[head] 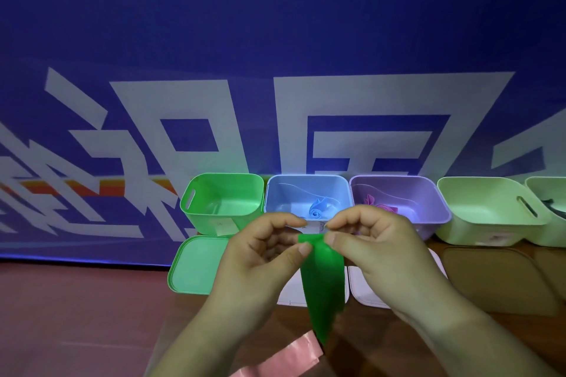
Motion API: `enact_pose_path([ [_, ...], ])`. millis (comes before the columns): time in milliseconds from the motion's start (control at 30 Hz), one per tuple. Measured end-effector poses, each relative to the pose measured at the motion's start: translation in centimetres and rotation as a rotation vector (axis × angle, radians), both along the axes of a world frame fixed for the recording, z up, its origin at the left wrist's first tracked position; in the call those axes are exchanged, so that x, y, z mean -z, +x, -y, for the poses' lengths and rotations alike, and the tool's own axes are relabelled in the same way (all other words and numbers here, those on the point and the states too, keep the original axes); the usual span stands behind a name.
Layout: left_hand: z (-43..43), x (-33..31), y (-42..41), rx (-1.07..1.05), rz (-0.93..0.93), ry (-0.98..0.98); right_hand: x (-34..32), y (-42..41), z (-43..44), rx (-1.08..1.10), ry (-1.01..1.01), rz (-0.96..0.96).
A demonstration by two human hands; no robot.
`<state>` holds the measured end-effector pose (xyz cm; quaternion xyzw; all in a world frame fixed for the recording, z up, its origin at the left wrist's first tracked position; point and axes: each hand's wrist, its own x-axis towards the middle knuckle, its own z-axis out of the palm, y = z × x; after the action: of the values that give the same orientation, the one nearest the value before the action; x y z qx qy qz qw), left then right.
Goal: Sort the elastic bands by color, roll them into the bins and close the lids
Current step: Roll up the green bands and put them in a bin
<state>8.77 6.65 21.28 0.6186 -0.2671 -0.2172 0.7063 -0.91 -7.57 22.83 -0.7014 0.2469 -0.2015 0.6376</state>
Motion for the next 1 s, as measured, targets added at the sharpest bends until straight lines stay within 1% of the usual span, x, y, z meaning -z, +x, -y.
enact_pose_path([
  [100, 0.3, -0.3, -0.5, -0.016, 0.069, 0.006, -0.2, -0.4, 0.3, 0.010, 0.035, 0.009],
  [200, 0.8, -0.9, -1.3, -0.001, 0.158, 0.027, -0.6, -1.0, 0.9, 0.021, 0.026, 0.001],
  [267, 1.3, -1.2, -1.9, -0.004, 0.167, 0.043, -0.9, -1.6, 1.4, 0.024, 0.001, -0.006],
  [400, 2.6, -1.7, -2.7, -0.003, 0.093, 0.062, -1.6, -2.9, 2.6, -0.002, -0.024, 0.014],
  [567, 4.2, -2.6, -3.9, 0.017, 0.014, 0.088, -2.3, -5.2, 4.7, -0.107, -0.045, 0.013],
  [667, 5.3, -2.9, -4.7, 0.022, -0.013, 0.105, -2.6, -6.8, 6.0, -0.179, -0.142, -0.025],
  [767, 6.4, -3.2, -5.7, 0.030, -0.027, 0.108, -2.7, -7.9, 7.2, -0.162, -0.219, -0.043],
  [933, 8.0, -3.7, -7.5, 0.075, -0.049, 0.095, -3.1, -9.3, 8.8, -0.147, -0.172, -0.029],
  [1000, 8.4, -3.7, -8.0, 0.098, -0.016, 0.106, -3.1, -9.9, 9.6, -0.154, -0.119, -0.024],
])
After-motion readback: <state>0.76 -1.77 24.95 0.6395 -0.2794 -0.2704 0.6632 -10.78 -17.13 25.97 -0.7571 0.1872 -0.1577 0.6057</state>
